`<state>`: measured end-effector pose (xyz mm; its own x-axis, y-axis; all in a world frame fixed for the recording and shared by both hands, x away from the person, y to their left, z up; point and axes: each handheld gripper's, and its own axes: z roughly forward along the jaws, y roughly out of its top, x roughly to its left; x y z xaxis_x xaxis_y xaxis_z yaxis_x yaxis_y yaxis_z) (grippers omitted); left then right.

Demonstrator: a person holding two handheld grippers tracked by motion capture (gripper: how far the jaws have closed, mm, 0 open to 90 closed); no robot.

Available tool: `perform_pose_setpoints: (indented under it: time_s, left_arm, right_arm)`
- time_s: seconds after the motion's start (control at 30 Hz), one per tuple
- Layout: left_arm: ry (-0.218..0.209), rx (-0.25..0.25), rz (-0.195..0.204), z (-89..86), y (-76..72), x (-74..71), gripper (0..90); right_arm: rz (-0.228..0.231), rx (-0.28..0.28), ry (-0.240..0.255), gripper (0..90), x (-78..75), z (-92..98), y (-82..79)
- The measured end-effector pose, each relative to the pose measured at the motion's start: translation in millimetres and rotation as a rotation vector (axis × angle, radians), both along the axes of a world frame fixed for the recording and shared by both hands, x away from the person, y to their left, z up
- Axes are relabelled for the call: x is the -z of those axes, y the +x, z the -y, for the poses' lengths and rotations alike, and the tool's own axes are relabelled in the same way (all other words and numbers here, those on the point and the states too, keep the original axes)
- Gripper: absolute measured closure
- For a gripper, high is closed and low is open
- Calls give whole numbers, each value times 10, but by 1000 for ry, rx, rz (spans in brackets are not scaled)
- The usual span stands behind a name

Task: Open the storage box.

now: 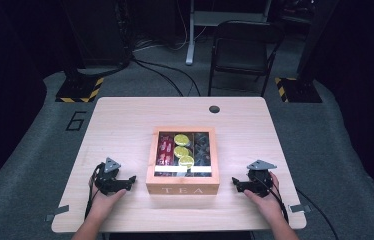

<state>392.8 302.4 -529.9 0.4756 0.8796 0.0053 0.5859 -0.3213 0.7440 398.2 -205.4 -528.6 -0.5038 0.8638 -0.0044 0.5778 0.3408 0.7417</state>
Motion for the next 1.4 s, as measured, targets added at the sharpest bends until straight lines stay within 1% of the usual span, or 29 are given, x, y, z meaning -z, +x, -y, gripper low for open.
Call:
perform_pose_setpoints:
  time_s: [0.03, 0.13, 0.23, 0.27, 0.33, 0.37, 0.57, 0.67, 0.8, 0.9, 0.93, 0.97, 1.0, 1.03, 1.07, 1.1, 1.13, 1.17, 1.23, 1.33, 1.37, 1.4]
  left_arm:
    - [-5, -3, 5, 7, -5, 5, 151]
    - [1, 17, 0, 4, -7, 2, 149]
    - [-4, 24, 1, 7, -8, 4, 146]
    - [-4, 24, 1, 7, -8, 4, 146]
    - [-4, 26, -1, 6, -6, 3, 143]
    - [-2, 27, -1, 5, -6, 2, 141]
    - [-4, 35, -4, 9, -1, 1, 138]
    - [-5, 32, -3, 8, -1, 1, 144]
    - [-7, 29, -3, 8, -2, 0, 152]
    - [-11, 24, -4, -4, -4, -6, 171]
    - [-22, 15, 3, -4, -4, -1, 171]
    - [-42, 8, -5, -23, -5, -12, 198]
    - [-42, 8, -5, -23, -5, -12, 217]
    - [-69, -3, -18, -31, -8, -24, 248]
    - [-104, -6, -36, -42, -12, -55, 269]
    - [-104, -6, -36, -42, -12, -55, 269]
    - [-106, -7, -31, -37, -23, -78, 269]
    - [-112, -3, -17, -23, -40, -113, 270]
    - [-126, -2, -4, -12, -63, -154, 271]
    - [-137, 2, 2, -7, -91, -195, 285]
    - [-144, -4, 9, -1, -105, -210, 285]
    - [-142, -7, -2, -10, -128, -247, 295]
  right_arm:
    - [0, 3, 0, 133, 0, -1, -1]
    - [-9, 16, 1, 130, -2, -8, -11]
    - [-15, 25, 2, 129, -4, -14, -22]
    - [-10, 32, 6, 129, -1, -17, -26]
    - [-10, 31, 6, 128, 1, -18, -25]
    - [-12, 22, 1, 127, -2, -11, -20]
    - [-11, 21, 2, 126, -1, -11, -22]
    - [-2, 14, 0, 139, 1, 3, -32]
    - [-4, 13, 5, 142, 0, 5, -38]
    - [-8, 16, 6, 165, -5, 7, -45]
    - [-11, 16, 8, 192, -11, 7, -49]
    - [-19, 19, 3, 299, -45, 19, -63]
    - [-24, 18, -6, 317, -58, 29, -68]
    - [-33, 18, 5, 323, -69, 30, -76]
    - [-44, 18, 10, 335, -85, 34, -87]
    - [-44, 18, 10, 335, -85, 34, -87]
    - [-34, 14, 15, 342, -101, 40, -91]
    - [-21, 22, 36, 353, -152, 37, -121]
    - [-7, 18, 56, 366, -194, 45, -139]
    - [-16, 25, 79, 371, -240, 52, -175]
    - [-16, 25, 79, 371, -240, 52, -175]
    - [-21, 18, 88, 376, -258, 62, -193]
